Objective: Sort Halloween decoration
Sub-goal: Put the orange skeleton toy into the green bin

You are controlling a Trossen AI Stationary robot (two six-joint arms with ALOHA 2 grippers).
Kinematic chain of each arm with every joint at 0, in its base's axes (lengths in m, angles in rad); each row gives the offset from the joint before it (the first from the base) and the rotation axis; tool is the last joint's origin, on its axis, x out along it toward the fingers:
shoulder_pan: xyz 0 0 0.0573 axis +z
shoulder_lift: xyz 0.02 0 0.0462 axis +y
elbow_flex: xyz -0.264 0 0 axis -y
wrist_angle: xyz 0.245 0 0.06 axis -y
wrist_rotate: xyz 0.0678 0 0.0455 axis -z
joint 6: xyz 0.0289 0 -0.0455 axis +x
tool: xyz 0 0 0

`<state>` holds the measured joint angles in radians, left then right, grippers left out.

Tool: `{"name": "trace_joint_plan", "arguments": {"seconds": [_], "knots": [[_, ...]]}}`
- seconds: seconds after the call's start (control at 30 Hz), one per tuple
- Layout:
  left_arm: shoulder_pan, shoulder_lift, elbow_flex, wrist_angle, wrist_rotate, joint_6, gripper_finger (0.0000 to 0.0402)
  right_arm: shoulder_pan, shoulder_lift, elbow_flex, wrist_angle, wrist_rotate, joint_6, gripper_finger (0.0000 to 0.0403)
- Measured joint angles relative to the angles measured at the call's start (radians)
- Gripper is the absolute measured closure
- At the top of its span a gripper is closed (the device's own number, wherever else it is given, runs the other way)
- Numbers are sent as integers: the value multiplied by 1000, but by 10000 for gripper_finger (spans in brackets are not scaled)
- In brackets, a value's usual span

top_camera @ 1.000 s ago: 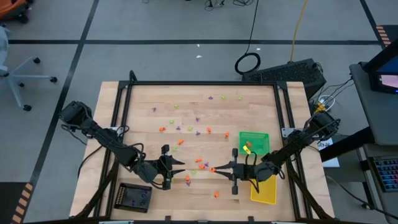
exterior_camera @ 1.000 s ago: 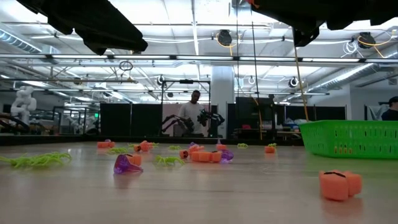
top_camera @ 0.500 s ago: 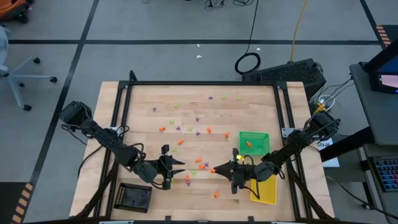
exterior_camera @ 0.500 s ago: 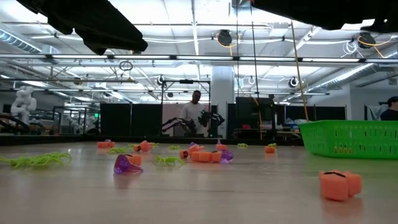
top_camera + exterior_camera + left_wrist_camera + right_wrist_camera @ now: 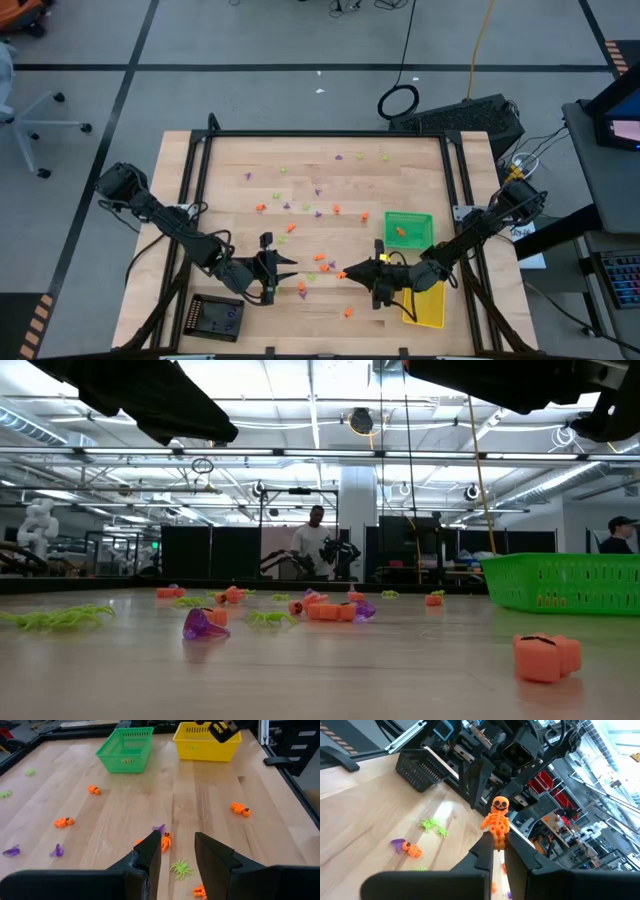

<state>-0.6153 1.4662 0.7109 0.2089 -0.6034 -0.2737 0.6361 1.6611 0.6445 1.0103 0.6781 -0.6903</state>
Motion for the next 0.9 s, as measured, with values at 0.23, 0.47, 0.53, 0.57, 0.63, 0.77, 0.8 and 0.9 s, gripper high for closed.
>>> {"name": "trace_joint_plan", "arguments": {"seconds": [0.23, 0.47, 0.53, 0.57, 0.63, 0.77, 0.8, 0.9], "knots": [[23, 0, 0, 0, -3, 60, 285, -3, 0, 0, -6, 1, -14, 385], [48, 0, 0, 0, -3, 106, 285, -21, 0, 0, -24, 1, -7, 385], [52, 0, 0, -1, -3, 106, 285, -28, 0, 0, -25, 1, -7, 385], [53, 0, 0, -1, -3, 106, 285, -30, 0, 0, -25, 1, -7, 385], [54, 0, 0, -2, -3, 107, 285, -37, 0, 0, -25, 1, -5, 385], [54, 0, 0, -2, -3, 158, 285, -47, 0, 0, -26, 1, 26, 385], [54, 0, 0, -2, -3, 166, 285, -48, 0, 0, -26, 1, 43, 385], [54, 0, 0, -1, -3, 185, 285, -55, 0, 0, -26, 1, 84, 385]]}}
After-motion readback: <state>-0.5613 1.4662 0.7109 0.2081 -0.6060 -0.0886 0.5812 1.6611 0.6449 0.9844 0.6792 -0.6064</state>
